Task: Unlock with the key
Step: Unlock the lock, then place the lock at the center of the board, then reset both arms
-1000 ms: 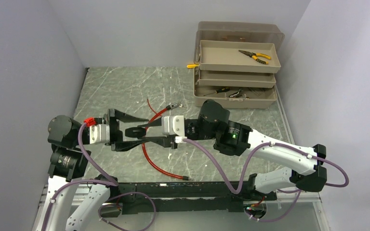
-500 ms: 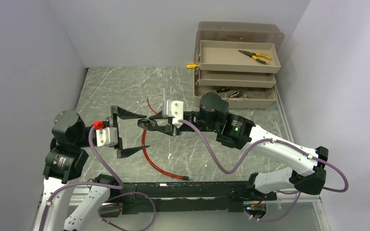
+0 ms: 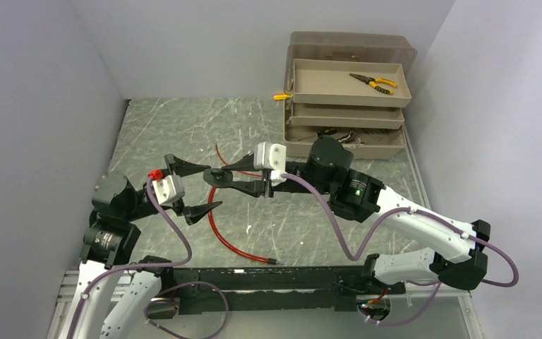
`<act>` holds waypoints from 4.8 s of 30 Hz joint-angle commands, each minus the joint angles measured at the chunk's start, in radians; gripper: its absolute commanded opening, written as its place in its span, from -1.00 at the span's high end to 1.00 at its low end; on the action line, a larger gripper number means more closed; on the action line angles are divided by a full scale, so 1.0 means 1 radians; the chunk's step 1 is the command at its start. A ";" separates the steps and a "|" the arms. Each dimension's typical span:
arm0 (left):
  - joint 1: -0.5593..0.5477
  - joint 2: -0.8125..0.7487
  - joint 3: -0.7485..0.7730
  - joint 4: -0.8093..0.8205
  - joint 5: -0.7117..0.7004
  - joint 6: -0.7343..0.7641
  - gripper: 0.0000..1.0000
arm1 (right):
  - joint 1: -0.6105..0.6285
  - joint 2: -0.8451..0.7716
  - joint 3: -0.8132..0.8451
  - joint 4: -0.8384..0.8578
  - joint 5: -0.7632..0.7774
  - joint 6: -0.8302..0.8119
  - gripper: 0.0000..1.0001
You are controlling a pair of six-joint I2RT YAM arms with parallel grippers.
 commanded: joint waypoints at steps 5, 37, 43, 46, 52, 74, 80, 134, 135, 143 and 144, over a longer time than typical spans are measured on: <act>-0.002 0.055 -0.023 0.295 0.090 -0.188 -0.59 | -0.005 -0.048 -0.068 0.353 0.012 0.103 1.00; -0.022 0.009 0.079 0.074 -0.020 0.330 0.56 | -0.034 0.017 -0.189 0.500 0.505 0.378 1.00; -0.044 0.038 0.106 -0.072 0.071 0.391 0.12 | -0.082 0.012 -0.272 0.587 0.583 0.485 1.00; -0.045 0.051 0.118 -0.091 0.056 0.358 -0.04 | -0.109 -0.001 -0.317 0.628 0.577 0.510 1.00; -0.041 0.112 0.224 -0.146 -0.128 0.224 -0.36 | -0.159 -0.013 -0.475 0.758 0.566 0.551 1.00; 0.009 0.098 0.153 -0.127 -0.619 0.191 -0.99 | -0.333 0.505 -0.991 1.777 0.448 1.080 1.00; 0.009 0.093 0.139 -0.107 -0.606 0.187 -0.99 | -0.345 0.589 -0.987 1.765 0.383 1.151 1.00; 0.480 0.588 -0.012 0.140 -0.452 -0.028 -0.99 | -1.055 -0.361 -1.072 0.525 0.930 0.708 -0.99; 0.493 0.580 -0.068 0.201 -0.444 -0.036 -0.99 | -1.058 -0.334 -1.077 0.549 0.977 0.670 -0.99; 0.549 0.601 -0.371 0.647 -0.375 -0.191 -0.99 | -1.089 -0.106 -1.126 0.845 0.968 0.586 -0.99; 0.555 0.617 -0.391 0.689 -0.353 -0.207 -0.99 | -1.088 -0.072 -1.125 0.870 0.960 0.561 -0.99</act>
